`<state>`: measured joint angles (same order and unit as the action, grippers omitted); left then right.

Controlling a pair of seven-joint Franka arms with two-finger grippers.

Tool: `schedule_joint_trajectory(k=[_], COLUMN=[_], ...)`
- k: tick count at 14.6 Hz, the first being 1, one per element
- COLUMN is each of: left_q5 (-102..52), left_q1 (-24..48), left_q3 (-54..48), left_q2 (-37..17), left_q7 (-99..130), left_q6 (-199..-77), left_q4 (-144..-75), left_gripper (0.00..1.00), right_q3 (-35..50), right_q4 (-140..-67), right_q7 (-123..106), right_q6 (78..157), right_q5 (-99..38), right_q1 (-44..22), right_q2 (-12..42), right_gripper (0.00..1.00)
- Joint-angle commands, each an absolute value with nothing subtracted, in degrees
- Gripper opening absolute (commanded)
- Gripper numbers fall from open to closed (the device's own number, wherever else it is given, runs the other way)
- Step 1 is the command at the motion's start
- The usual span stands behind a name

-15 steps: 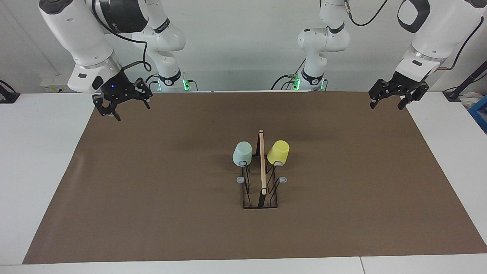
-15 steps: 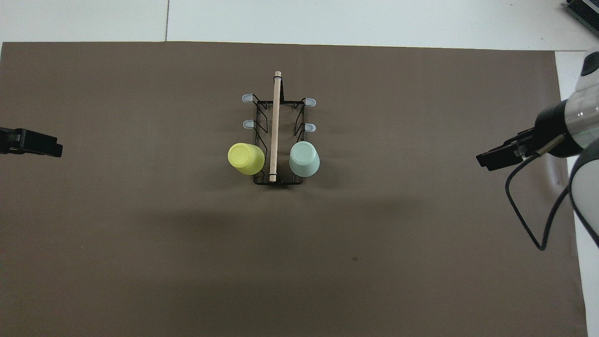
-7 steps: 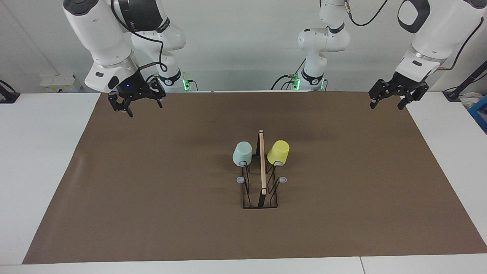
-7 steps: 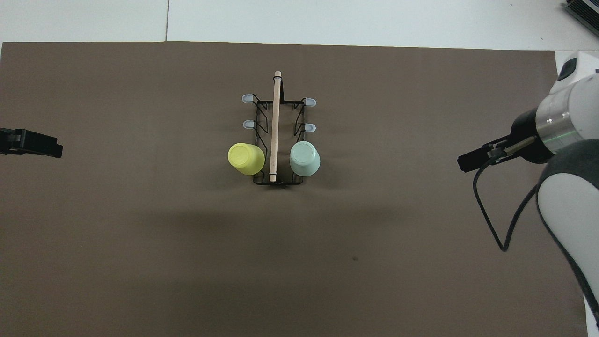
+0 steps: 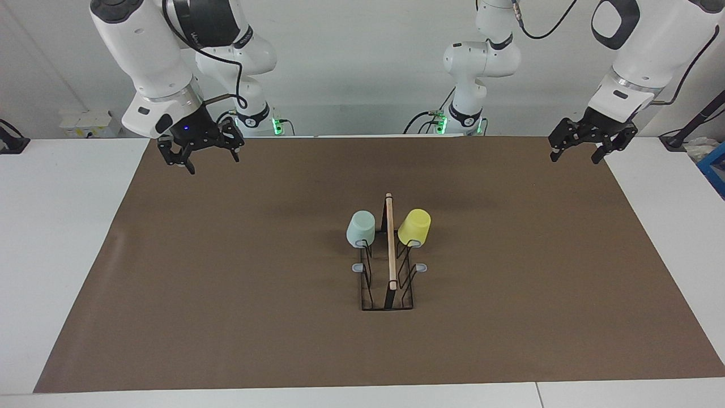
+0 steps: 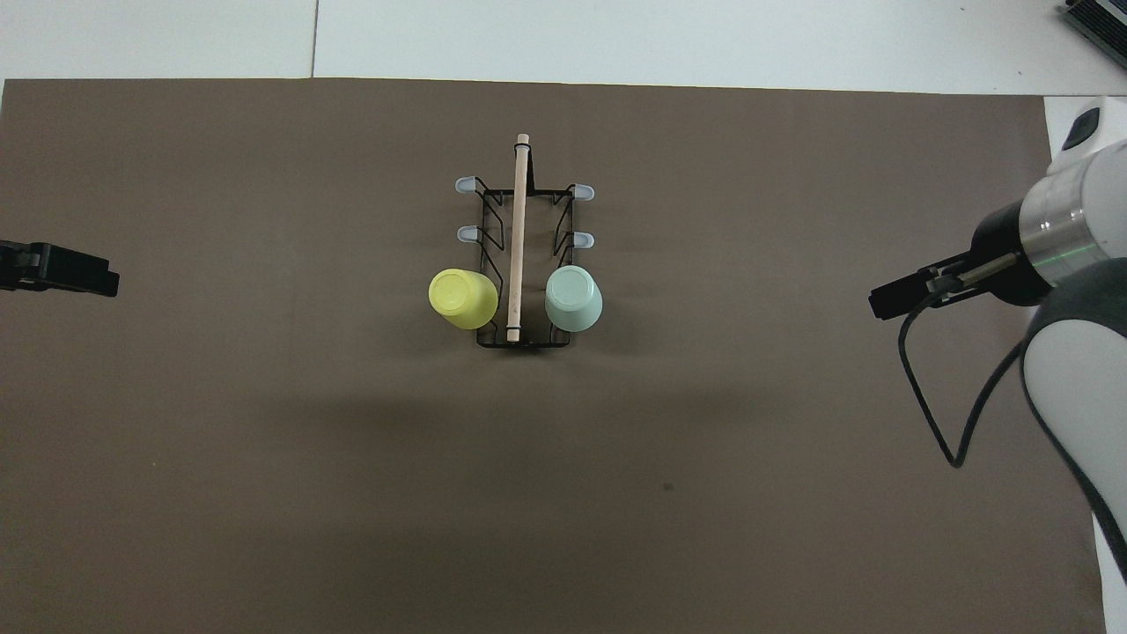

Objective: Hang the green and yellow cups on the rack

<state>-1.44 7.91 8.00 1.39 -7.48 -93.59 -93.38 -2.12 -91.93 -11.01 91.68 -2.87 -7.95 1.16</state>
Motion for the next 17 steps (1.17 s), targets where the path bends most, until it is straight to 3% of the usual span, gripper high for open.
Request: schedule_joint_trajectory(k=[1,9,11,14,17], left_q5=[-1.1,-1.1,-1.1,-1.1,-1.1], left_q1=[8.2,8.0,8.0,8.0,8.0], left_q3=[8.2,8.2,8.2,8.2,8.2], left_q2=[1.6,1.6,1.6,1.6,1.6], left_q7=[-8.1,-8.8,-9.1,-9.1,-9.1], left_q6=[-93.0,-93.2,-93.2,-93.2,-93.2], left_q4=[-93.5,-93.5,-93.5,-93.4,-93.4], left_gripper=[1.0,1.0,1.0,1.0,1.0], right_q3=[-2.5,-5.1,-4.4,5.5,7.1], right_q4=[-91.6,-90.5,-90.5,-90.5,-90.5], right_q7=[-10.1,-10.0,-10.0,-10.0,-9.9], right_q6=[90.8,89.6,89.6,89.6,89.7], right_q5=[-0.4,1.1,0.4,0.8,1.0], right_q1=[-9.4,-12.2,-9.3,0.1,1.4], right_q2=[0.9,1.1,1.3,1.5,1.5], right_gripper=[1.0,1.0,1.0,1.0,1.0])
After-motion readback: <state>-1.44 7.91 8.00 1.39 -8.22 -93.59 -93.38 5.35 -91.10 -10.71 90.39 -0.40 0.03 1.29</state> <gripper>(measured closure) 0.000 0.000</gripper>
